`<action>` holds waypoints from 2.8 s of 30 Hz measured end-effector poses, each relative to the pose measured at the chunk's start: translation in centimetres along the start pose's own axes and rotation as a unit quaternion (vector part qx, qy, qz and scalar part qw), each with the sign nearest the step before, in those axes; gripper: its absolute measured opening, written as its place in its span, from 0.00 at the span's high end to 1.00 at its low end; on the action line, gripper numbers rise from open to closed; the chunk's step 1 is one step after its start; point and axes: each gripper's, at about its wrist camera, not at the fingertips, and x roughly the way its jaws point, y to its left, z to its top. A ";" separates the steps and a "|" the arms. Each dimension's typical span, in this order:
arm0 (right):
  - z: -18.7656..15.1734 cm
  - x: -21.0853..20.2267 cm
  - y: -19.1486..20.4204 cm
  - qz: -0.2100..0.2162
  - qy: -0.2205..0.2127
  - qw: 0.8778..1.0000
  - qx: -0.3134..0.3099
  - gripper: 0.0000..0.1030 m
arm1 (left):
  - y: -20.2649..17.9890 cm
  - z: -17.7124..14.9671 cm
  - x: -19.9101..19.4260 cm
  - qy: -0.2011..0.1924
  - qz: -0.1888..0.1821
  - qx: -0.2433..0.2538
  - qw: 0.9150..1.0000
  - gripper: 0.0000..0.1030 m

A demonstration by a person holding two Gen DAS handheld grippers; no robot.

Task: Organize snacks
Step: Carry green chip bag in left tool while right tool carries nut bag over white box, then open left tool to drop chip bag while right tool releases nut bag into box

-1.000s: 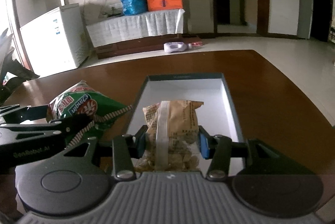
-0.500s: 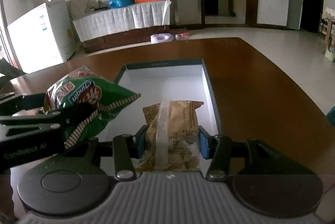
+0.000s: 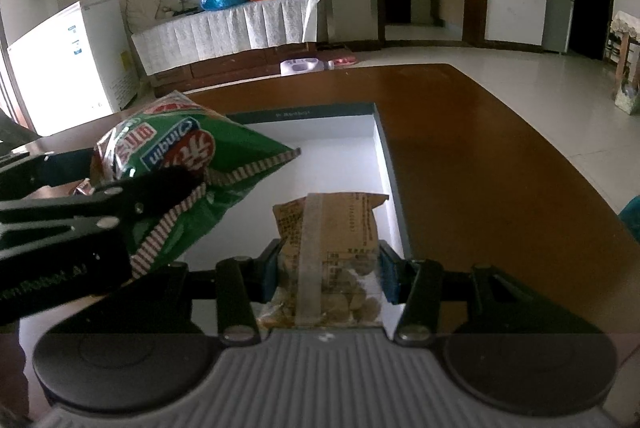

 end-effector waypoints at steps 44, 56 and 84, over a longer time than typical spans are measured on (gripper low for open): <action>0.2 5.9 1.4 -0.020 0.034 0.998 -0.040 0.52 | 0.6 -0.8 5.7 0.034 -0.064 0.047 0.996 0.24; -0.1 5.2 2.1 -0.025 0.023 0.997 -0.063 0.43 | 0.7 -0.8 3.5 -0.009 -0.044 0.071 0.996 0.01; 2.3 0.5 4.2 0.044 -0.037 0.998 -0.018 0.32 | 8.9 -0.5 -2.3 0.017 0.029 -0.012 0.999 0.00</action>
